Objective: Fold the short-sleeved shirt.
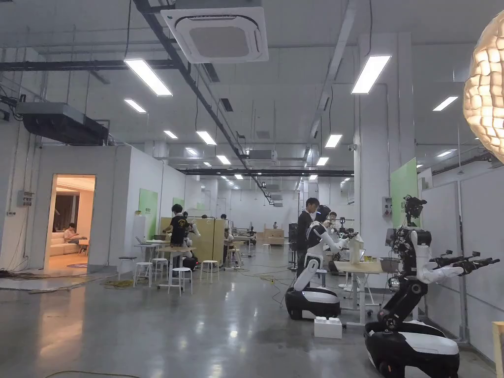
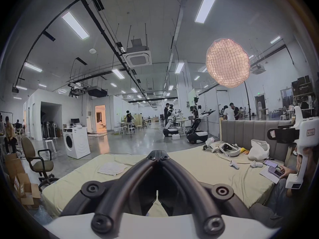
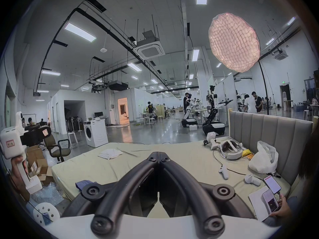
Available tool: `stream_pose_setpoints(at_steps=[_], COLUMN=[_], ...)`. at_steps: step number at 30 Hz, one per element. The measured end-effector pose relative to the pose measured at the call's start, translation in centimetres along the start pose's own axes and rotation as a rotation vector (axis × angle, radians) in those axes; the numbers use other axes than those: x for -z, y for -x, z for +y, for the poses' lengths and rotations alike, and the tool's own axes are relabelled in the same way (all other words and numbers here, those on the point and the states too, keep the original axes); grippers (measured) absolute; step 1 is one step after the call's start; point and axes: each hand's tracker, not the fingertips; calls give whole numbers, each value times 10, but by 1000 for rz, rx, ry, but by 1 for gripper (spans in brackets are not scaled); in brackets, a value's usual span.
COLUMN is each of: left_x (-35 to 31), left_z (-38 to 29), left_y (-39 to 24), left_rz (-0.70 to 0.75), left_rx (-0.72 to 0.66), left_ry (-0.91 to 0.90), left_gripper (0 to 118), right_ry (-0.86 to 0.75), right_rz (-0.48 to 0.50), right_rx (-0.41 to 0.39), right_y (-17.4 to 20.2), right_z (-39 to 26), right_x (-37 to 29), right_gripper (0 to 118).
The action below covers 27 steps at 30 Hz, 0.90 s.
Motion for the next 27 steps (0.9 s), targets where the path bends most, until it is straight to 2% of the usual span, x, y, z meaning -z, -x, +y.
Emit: stream_pose_setpoints(at_steps=[9,13,17,18,20,22,23,24,25,26,27], left_x=[7,8,12,13,12,13,13,13,13,12,12], left_z=[-8,-11,-14,-15,-16,-16,-16,-16,-17,-17,-16], left_y=[4,5,7,8,8,12,12,11,11,11,11], left_rz=[-16,-9,-7,-2,30,36,33,34,45,51,54], left_rx=[-43,-52,-74,-79,-83,-84,-87,-91,-92,-90,-89], left_ry=[13,15,20,20,17,20,21,22,20,20,18], left_gripper=[0,0,0,2,17,20,30,40,52,70,78], right_ry=[10,5,9,10,9,-2,-6,-9,-8,-1,-5], right_rz=[18,0,-7,-10,-16,-25,-25,-23,-19,-16,-14], right_rx=[-14,6,-12,-20,-29,-32,-29,-23,-14,-8,-4], right_y=[2,1,3,4,4,5,5,4,2,2,2], right_z=[-1,-2,-3,-3,-4,-5,-5,-5,-6,-6,-7], right_x=[10,13,16,16,17,17,17,17,18,19,19], right_gripper=[0,0,0,0,0,0,3,16,38,70,77])
